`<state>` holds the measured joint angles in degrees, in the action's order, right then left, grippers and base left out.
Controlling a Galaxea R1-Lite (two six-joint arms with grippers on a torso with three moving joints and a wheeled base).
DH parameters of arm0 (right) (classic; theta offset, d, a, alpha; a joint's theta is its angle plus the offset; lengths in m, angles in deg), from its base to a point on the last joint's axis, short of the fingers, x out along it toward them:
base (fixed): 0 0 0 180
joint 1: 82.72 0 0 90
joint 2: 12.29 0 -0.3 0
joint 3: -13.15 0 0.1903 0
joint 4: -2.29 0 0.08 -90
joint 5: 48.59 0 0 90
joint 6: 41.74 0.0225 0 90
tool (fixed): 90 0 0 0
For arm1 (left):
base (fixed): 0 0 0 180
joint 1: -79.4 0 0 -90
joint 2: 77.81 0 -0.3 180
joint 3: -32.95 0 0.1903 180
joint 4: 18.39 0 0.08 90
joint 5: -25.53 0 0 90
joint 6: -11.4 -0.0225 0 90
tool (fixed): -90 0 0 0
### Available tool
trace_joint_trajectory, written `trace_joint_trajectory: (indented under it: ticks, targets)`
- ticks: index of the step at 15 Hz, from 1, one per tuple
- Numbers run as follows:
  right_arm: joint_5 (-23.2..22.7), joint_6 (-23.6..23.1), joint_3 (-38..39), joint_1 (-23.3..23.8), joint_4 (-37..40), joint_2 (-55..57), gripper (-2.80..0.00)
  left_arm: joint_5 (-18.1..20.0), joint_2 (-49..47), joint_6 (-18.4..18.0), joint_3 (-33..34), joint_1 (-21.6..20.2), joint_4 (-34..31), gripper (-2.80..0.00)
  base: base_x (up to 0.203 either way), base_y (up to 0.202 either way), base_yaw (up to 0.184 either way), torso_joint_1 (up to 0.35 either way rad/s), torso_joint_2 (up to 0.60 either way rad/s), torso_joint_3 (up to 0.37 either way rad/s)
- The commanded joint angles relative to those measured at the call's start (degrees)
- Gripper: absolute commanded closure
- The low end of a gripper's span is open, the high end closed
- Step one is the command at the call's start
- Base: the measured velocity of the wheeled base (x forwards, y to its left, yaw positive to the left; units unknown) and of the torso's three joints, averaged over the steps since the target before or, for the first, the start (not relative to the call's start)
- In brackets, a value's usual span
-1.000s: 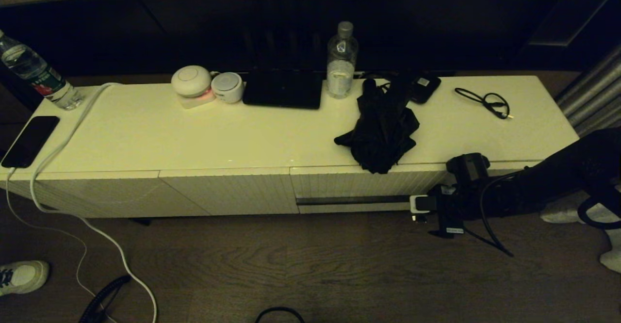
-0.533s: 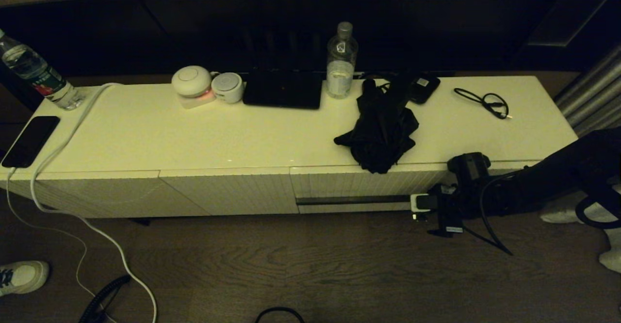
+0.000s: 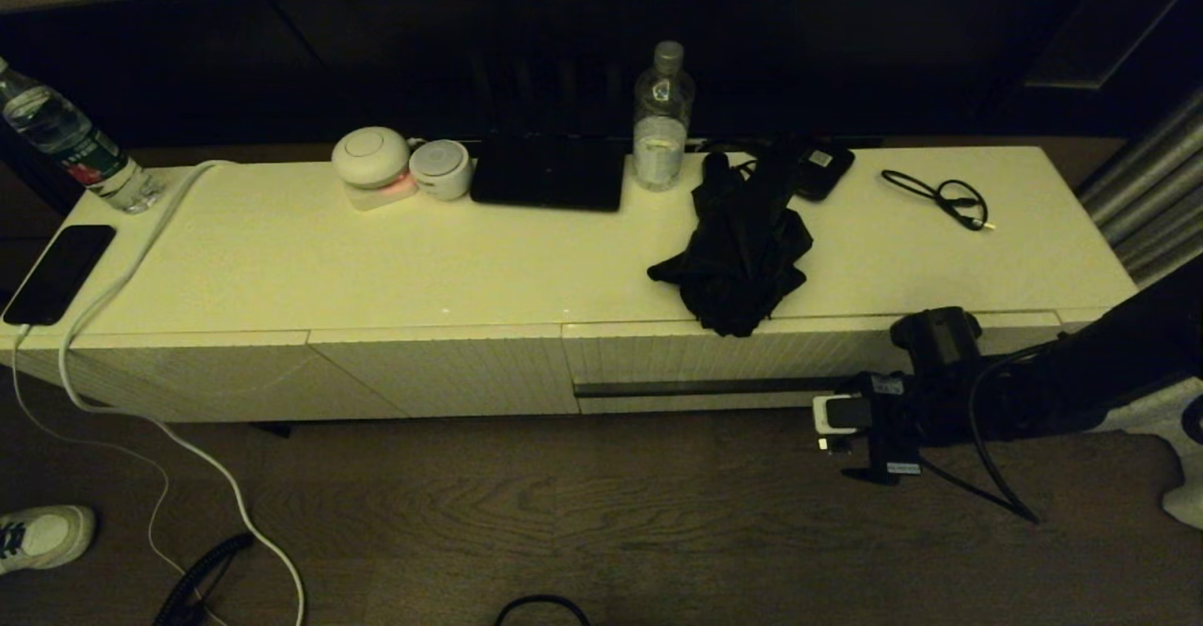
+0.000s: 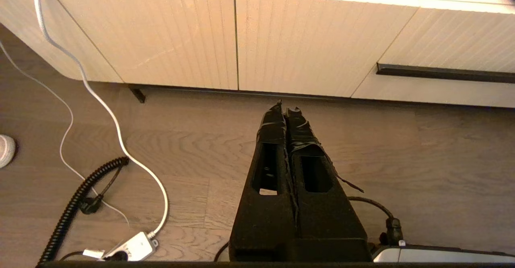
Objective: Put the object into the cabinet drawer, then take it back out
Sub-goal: Open the drawer
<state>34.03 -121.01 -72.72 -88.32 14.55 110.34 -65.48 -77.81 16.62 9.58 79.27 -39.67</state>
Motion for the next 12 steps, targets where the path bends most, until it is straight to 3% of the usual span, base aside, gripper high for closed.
trace_joint_trajectory:
  ticks: [1,4,6,12]
  targets:
    - [-0.2,-1.2,6.2,-0.1,0.1,-5.5,-2.8,0.0,0.1,0.1,0.0,0.0,0.0,0.0,0.0,0.0,0.0,0.0,0.0,0.0]
    - [-0.9,-1.5,9.7,0.0,-4.0,-5.5,-2.8,0.0,0.1,0.1,0.0,0.0,0.0,0.0,0.0,0.0,0.0,0.0,0.0,0.0]
    - [-0.9,-1.3,12.3,0.2,-12.3,-3.8,-2.8,0.0,0.1,0.1,0.0,0.0,0.0,0.0,0.0,0.0,0.0,0.0,0.0,0.0]
    - [-0.8,-0.8,11.9,0.8,-25.7,3.2,-2.8,0.0,0.1,0.1,0.0,0.0,0.0,0.0,0.0,0.0,0.0,0.0,0.0,0.0]
